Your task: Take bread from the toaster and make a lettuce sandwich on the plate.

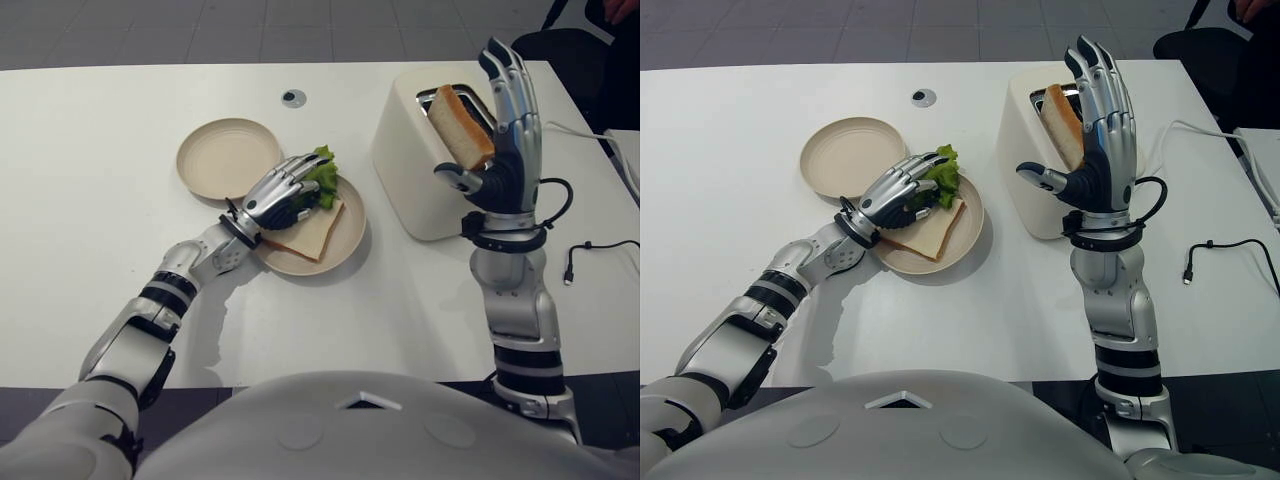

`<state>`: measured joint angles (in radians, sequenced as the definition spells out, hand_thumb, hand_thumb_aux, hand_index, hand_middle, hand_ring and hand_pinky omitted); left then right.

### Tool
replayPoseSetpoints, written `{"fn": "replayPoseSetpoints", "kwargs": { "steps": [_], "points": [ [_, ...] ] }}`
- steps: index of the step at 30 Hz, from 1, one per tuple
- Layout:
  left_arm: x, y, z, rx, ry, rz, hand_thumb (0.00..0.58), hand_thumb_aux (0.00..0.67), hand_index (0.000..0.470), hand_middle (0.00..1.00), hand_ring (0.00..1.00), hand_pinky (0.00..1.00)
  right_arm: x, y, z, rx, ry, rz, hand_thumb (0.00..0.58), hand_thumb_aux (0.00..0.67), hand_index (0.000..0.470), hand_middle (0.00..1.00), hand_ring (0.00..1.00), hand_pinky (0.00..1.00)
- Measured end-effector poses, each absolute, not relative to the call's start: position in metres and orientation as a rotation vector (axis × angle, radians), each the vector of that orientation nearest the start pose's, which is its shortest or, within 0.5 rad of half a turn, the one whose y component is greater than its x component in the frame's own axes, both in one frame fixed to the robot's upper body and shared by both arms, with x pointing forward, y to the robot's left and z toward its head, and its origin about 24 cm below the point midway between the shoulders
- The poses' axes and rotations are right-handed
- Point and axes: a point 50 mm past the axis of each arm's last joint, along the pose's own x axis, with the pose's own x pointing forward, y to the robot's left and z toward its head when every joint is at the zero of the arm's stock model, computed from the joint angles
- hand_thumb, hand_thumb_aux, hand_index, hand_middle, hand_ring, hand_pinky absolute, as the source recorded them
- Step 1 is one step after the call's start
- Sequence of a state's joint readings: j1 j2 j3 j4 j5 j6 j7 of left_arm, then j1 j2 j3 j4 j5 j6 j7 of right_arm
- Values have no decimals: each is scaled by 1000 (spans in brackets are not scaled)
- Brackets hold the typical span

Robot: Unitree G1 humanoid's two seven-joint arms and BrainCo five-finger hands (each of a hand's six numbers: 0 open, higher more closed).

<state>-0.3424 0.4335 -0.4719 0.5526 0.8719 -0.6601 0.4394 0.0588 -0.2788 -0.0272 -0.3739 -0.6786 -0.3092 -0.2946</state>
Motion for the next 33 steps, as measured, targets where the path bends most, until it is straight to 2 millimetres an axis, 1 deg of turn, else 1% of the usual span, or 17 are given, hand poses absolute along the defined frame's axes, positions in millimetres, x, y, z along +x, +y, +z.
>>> {"fn": "replayPoseSetpoints", "kwargs": {
  "steps": [3,8,13,15,19,21,23,25,27,28,29,30,33],
  "points": [
    [268,126,27,1113,-628,-532,580,670,470,0,0,0,219,-170,143,-861,-727,-196,0,0,0,0,0,0],
    [264,128,30,1118,-626,-525,580,670,470,0,0,0,219,-169,141,-871,-722,-196,0,0,0,0,0,0],
    [244,133,40,1053,-646,-504,580,670,470,0,0,0,220,-168,140,-866,-722,-199,0,0,0,0,0,0],
    [238,133,49,1019,-664,-493,580,670,470,0,0,0,220,-168,139,-871,-722,-198,0,0,0,0,0,0],
    [227,138,58,1024,-654,-522,580,670,470,0,0,0,220,-170,139,-880,-718,-200,0,0,0,0,0,0],
    [222,139,58,1036,-637,-557,580,670,470,0,0,0,220,-174,140,-897,-715,-210,0,0,0,0,0,0],
    [220,141,55,1053,-612,-584,580,670,470,0,0,0,220,-183,143,-927,-703,-235,0,0,0,0,0,0],
    [215,143,48,1080,-568,-618,580,670,470,0,0,0,220,-200,149,-982,-678,-290,0,0,0,0,0,0],
    [213,145,43,1091,-539,-633,580,670,470,0,0,0,220,-211,151,-1018,-650,-319,0,0,0,0,0,0],
    [214,146,40,1095,-525,-635,577,625,439,0,0,0,221,-218,151,-1038,-617,-331,0,0,0,0,0,0],
    [214,147,39,1097,-519,-638,530,473,332,0,0,0,223,-225,148,-1073,-568,-337,0,0,0,0,0,0],
    [214,147,38,1102,-516,-641,0,0,0,0,0,0,225,-233,145,-1111,-510,-347,0,0,0,0,0,0],
    [213,148,35,1118,-493,-649,0,0,0,0,0,0,228,-250,141,-1217,-388,-370,0,0,0,0,0,0]
  ]
}}
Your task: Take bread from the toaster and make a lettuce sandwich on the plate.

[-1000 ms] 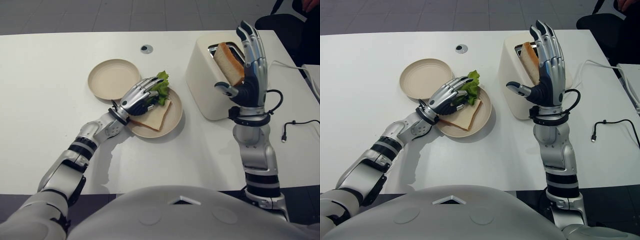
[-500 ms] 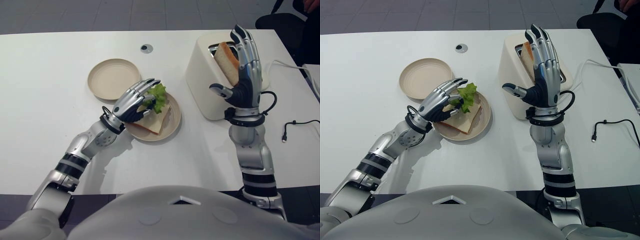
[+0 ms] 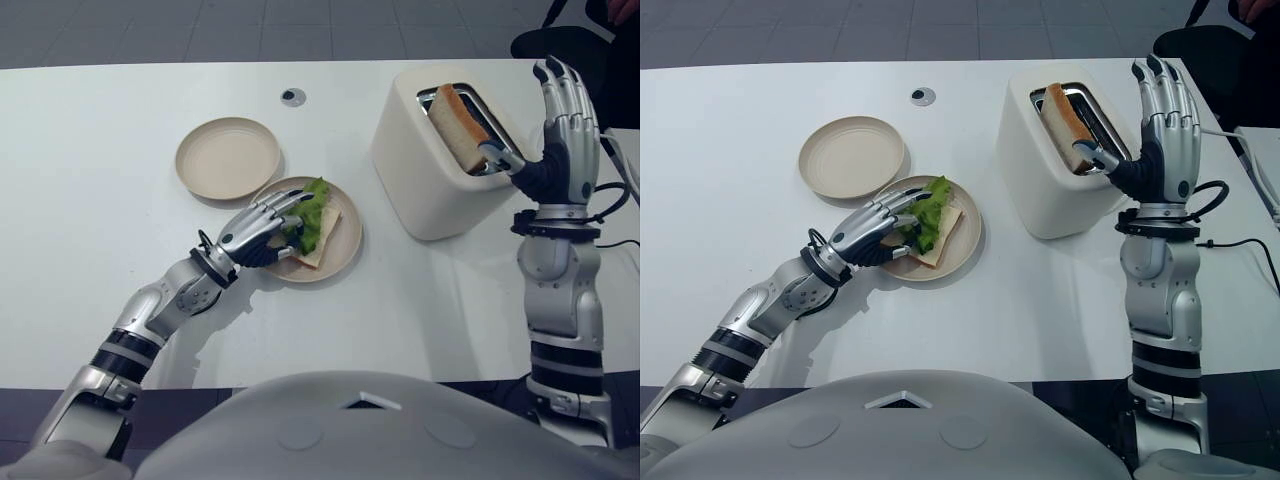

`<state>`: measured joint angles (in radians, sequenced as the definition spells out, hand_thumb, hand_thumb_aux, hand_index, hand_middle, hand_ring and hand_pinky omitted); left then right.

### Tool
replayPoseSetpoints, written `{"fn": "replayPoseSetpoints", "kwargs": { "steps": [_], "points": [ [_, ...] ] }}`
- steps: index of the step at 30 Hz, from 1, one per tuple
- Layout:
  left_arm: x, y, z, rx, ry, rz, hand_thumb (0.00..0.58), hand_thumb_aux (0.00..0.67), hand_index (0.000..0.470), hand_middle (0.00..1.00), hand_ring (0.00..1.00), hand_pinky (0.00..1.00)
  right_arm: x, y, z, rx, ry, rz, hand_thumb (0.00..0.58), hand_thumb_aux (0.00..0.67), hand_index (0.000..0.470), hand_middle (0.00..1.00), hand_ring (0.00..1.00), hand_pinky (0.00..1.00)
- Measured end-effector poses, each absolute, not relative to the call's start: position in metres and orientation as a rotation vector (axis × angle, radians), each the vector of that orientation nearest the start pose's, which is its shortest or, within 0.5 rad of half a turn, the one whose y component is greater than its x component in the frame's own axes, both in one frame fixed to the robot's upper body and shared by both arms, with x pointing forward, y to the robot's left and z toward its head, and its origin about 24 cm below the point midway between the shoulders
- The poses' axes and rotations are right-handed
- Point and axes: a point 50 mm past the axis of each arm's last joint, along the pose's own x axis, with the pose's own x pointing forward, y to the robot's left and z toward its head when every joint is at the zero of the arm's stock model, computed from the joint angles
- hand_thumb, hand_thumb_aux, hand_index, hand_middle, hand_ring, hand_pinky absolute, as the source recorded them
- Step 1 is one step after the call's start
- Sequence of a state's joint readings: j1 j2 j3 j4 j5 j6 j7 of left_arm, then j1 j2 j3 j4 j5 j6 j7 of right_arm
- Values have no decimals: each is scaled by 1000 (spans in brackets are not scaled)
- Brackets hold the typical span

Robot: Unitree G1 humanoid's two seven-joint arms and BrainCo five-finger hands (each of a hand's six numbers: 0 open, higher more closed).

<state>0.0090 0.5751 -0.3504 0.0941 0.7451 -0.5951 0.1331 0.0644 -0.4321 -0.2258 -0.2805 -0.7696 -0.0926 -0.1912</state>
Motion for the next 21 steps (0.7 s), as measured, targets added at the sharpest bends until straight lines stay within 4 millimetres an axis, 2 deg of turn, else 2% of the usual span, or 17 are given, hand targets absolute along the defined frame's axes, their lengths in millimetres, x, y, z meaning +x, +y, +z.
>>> {"fn": "replayPoseSetpoints", "kwargs": {
  "steps": [3,4,5,6,8,9,10,11,12,13,14,15,16,17,21],
  "points": [
    [211,149,33,1118,-479,-645,0,0,0,0,0,0,229,-251,136,-1272,-322,-323,0,0,0,0,0,0],
    [211,149,33,1117,-480,-641,0,0,0,0,0,0,230,-247,132,-1275,-303,-287,100,60,42,0,0,0],
    [211,148,35,1113,-489,-633,0,0,0,0,0,0,230,-243,128,-1279,-284,-241,443,344,241,0,0,0],
    [211,147,37,1108,-501,-625,0,0,0,0,0,0,231,-240,125,-1285,-275,-214,551,520,365,55,55,55],
    [212,147,44,1093,-524,-600,0,0,0,0,0,0,230,-237,128,-1296,-290,-192,577,625,439,208,208,208],
    [213,147,48,1079,-539,-580,0,0,0,0,0,0,230,-234,131,-1304,-311,-178,571,586,411,208,208,208],
    [213,146,48,1075,-542,-573,0,0,0,0,0,0,229,-231,134,-1305,-329,-165,569,578,405,192,192,192],
    [212,146,48,1070,-542,-570,0,0,0,0,0,0,228,-229,136,-1300,-339,-158,573,596,418,192,192,192],
    [212,145,48,1063,-540,-566,0,0,0,0,0,0,227,-227,137,-1293,-341,-142,580,670,470,208,208,208],
    [211,145,47,1058,-538,-562,0,0,0,0,0,0,227,-227,137,-1294,-336,-136,580,670,470,235,235,235],
    [211,144,48,1050,-540,-556,0,0,0,0,0,0,227,-228,136,-1294,-334,-131,580,670,470,522,522,522],
    [211,144,49,1046,-545,-550,0,0,0,0,0,0,227,-228,136,-1295,-333,-128,580,670,470,651,651,651],
    [212,144,51,1043,-551,-541,0,0,0,0,0,0,227,-228,137,-1295,-333,-126,580,670,470,949,949,949],
    [212,145,52,1043,-554,-528,0,0,0,0,0,0,227,-228,137,-1295,-337,-128,580,670,470,1000,1000,1000],
    [216,153,64,993,-591,-401,0,0,0,0,0,0,224,-227,144,-1283,-421,-210,580,670,470,1000,1000,1000]
  ]
}}
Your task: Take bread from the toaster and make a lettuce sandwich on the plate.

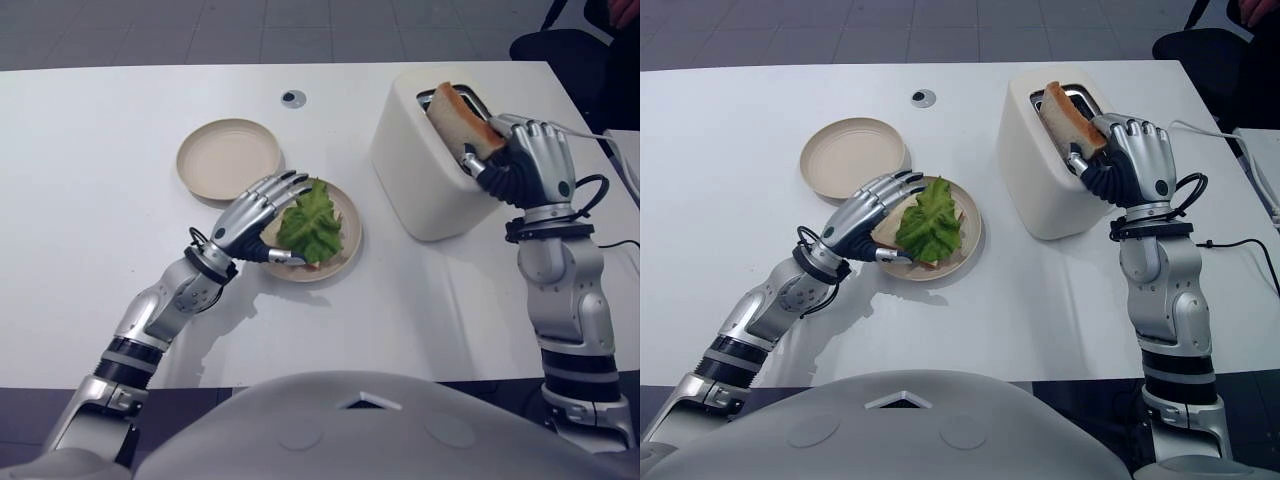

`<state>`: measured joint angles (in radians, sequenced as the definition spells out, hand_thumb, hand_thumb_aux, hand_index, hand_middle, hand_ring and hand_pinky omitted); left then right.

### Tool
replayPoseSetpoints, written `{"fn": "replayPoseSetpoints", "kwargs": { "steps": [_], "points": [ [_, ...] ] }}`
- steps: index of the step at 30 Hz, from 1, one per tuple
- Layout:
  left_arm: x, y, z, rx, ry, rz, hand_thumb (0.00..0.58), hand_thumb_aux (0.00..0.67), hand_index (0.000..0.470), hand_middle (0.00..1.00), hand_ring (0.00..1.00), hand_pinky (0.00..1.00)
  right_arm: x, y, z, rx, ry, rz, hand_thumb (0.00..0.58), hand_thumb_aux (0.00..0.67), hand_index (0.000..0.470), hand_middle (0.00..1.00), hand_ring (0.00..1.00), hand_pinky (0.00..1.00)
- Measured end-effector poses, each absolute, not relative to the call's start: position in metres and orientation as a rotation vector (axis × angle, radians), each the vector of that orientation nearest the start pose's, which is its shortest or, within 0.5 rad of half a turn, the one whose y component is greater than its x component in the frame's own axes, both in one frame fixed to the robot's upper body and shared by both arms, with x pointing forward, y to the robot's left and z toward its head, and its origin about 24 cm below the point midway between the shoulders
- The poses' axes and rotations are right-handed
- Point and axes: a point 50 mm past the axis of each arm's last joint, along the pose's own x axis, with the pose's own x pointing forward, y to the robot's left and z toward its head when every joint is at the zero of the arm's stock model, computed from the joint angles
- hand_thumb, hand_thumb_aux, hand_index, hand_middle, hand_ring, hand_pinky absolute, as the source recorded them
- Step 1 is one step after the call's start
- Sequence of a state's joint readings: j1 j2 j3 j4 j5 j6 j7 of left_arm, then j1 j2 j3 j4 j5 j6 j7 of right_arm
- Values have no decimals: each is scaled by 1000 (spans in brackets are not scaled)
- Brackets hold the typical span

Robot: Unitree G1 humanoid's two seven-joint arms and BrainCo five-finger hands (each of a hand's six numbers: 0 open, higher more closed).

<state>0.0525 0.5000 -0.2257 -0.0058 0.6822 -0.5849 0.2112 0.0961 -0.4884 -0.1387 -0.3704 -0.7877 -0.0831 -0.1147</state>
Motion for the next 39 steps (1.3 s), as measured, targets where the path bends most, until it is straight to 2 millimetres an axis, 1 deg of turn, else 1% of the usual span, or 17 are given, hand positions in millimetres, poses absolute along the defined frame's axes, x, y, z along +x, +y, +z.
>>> {"fn": "replayPoseSetpoints", "kwargs": {
  "steps": [2,5,8,10,12,14,16,21,23,28,32,33,35,36,37,38,39],
  "points": [
    [219,161,72,935,-616,-302,0,0,0,0,0,0,219,-224,163,-1229,-571,-342,580,670,470,1000,1000,1000],
    [221,182,90,782,-684,-52,0,0,0,0,0,0,198,-207,209,-1055,-963,-580,580,670,470,1000,1000,1000],
    [221,198,96,699,-706,91,0,0,0,0,0,0,190,-189,213,-899,-1088,-545,580,670,470,1000,1000,1000],
    [221,206,93,670,-684,139,0,0,0,0,0,0,193,-167,205,-728,-1074,-355,580,670,470,1000,1000,1000],
    [221,207,92,667,-679,145,0,0,0,0,0,0,201,-150,192,-565,-965,-160,580,670,470,1000,1000,1000],
    [222,208,90,663,-673,151,0,0,0,0,0,0,215,-128,156,-340,-684,105,580,670,470,1000,1000,1000],
    [223,210,92,665,-679,157,0,0,0,0,0,0,224,-118,125,-267,-485,226,580,670,470,1000,1000,1000],
    [225,214,96,688,-692,143,0,0,0,0,0,0,234,-116,50,-137,-32,448,580,670,470,1000,1000,1000],
    [226,211,95,701,-693,105,0,0,0,0,0,0,237,-115,38,-143,35,502,580,670,470,1000,1000,1000],
    [224,192,87,824,-727,-94,0,0,0,0,0,0,247,-111,34,-254,24,567,580,670,470,1000,1000,1000],
    [208,160,67,1002,-721,-406,0,0,0,0,0,0,248,-101,36,-380,-37,577,580,670,470,996,996,996],
    [203,154,62,1032,-712,-481,0,0,0,0,0,0,248,-100,36,-397,-44,572,577,625,439,773,773,773],
    [193,147,52,1072,-676,-600,0,0,0,0,0,0,247,-98,37,-428,-57,569,484,397,278,376,376,376],
    [188,144,45,1095,-644,-670,0,0,0,0,0,0,246,-96,38,-446,-67,573,413,310,217,263,263,263],
    [185,144,40,1105,-620,-712,0,0,0,0,0,0,245,-96,37,-471,-70,574,0,0,0,63,63,63],
    [184,144,40,1111,-616,-732,0,0,0,0,0,0,244,-96,38,-491,-76,576,0,0,0,0,0,0],
    [184,144,39,1117,-611,-747,0,0,0,0,0,0,244,-96,38,-510,-77,571,0,0,0,0,0,0]
  ]
}}
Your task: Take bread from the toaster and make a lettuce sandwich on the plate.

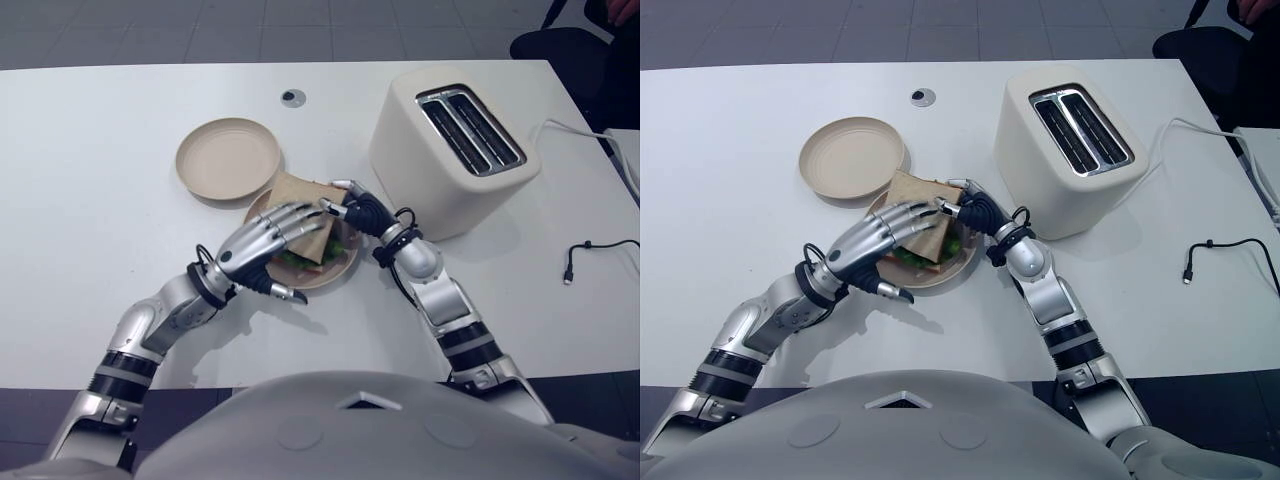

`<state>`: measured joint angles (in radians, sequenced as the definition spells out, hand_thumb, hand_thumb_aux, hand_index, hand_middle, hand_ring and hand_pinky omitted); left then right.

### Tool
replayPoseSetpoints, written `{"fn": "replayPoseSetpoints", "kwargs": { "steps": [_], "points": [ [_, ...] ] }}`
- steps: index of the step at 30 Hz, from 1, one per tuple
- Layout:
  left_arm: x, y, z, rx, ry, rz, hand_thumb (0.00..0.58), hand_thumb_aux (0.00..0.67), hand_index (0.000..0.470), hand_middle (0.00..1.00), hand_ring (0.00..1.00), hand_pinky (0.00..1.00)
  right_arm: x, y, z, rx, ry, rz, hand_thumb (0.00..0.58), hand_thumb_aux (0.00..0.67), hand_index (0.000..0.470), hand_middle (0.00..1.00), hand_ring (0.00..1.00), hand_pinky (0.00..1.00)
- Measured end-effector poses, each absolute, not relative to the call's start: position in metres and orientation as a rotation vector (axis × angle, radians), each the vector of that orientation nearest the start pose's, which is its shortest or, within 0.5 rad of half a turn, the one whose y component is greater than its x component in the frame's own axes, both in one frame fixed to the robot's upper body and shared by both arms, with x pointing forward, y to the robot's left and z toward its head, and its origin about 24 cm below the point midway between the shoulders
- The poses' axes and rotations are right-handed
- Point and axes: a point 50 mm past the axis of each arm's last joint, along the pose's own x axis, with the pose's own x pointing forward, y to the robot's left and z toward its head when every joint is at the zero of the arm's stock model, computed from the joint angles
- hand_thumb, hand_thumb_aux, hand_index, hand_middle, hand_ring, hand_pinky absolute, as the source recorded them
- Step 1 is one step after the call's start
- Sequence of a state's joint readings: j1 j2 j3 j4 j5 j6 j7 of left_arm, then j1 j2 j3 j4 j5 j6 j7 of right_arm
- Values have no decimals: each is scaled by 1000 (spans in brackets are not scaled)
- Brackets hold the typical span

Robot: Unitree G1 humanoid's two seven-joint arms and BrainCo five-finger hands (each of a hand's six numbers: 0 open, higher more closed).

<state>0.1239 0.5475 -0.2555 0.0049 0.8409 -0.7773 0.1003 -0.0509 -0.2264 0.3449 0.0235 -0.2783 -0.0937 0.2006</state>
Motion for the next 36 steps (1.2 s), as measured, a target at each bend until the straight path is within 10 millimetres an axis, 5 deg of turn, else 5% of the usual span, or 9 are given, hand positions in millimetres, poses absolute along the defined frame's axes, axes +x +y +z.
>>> {"fn": "replayPoseSetpoints", "kwargs": {
  "steps": [6,15,16,17,18,19,26,29,36],
  "points": [
    [181,146,36,1119,-573,-781,0,0,0,0,0,0,248,-104,45,-561,-108,485,0,0,0,0,0,0],
    [182,151,39,1100,-561,-699,0,0,0,0,0,0,234,-122,114,-633,-541,247,0,0,0,0,0,0],
    [184,148,47,1019,-598,-638,0,0,0,0,0,0,230,-117,109,-622,-528,284,31,18,13,373,373,373],
    [186,143,58,908,-645,-575,0,0,0,12,12,12,227,-114,105,-610,-517,313,563,554,389,1000,1000,1000],
    [187,138,69,783,-689,-525,168,105,74,1000,1000,1000,225,-112,104,-584,-509,341,580,670,470,1000,1000,1000],
    [188,136,79,662,-715,-488,580,670,470,1000,1000,1000,223,-109,103,-562,-507,372,580,670,470,1000,1000,1000],
    [165,162,99,135,-579,-660,580,670,470,1000,1000,1000,182,-85,96,-302,-451,829,580,670,470,1000,1000,1000],
    [124,197,52,208,-152,-983,580,670,470,1000,1000,1000,124,-81,65,-279,-307,1333,580,670,470,1000,1000,1000],
    [131,202,16,475,38,-1148,580,670,470,1000,1000,1000,126,-67,27,-415,-189,1362,580,670,470,1000,1000,1000]
  ]
}}
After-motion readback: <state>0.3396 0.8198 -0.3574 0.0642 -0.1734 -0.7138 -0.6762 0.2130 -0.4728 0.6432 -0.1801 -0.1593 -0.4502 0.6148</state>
